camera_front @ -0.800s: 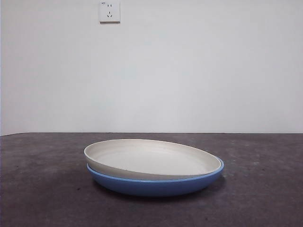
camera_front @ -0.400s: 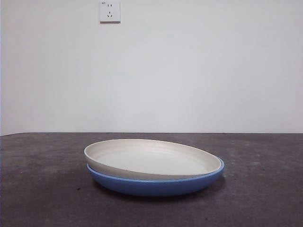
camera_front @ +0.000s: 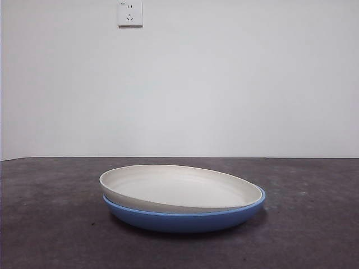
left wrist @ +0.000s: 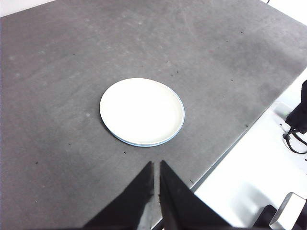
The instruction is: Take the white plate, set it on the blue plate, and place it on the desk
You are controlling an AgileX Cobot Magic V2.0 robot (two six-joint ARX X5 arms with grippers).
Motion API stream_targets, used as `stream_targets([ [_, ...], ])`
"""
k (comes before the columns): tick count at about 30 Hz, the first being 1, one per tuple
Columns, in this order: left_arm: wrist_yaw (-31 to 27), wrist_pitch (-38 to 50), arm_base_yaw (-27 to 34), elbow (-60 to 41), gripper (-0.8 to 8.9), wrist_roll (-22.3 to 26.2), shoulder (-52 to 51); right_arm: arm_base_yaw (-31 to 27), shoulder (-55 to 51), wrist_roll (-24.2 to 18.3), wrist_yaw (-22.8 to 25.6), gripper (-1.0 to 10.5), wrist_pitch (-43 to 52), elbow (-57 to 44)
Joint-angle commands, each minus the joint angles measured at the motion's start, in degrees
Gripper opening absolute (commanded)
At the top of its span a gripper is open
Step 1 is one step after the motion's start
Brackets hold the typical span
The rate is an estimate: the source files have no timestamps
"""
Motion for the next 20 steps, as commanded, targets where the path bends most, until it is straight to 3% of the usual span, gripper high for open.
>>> stream_targets([
  [1,-0.11,0.44,-0.28,0.87,0.16,0.09,0.20,0.31,0.22,-0.48,-0.11,0.2,0.96,1.14],
  [10,-0.11,0.48,2.10,0.72,0.16,0.09,0.26,0.31,0.22,-0.48,-0.11,0.2,0.94,1.14],
  [16,0.02,2.56,14.32,-4.00,0.16,0.28,-0.28,0.31,0.22,-0.48,-0.11,0.2,0.94,1.14],
  [20,-1.07,14.25,24.15,-12.94,0.16,2.16,-2.93,0.31,0.22,-0.48,-0.11,0.2,0.94,1.14],
])
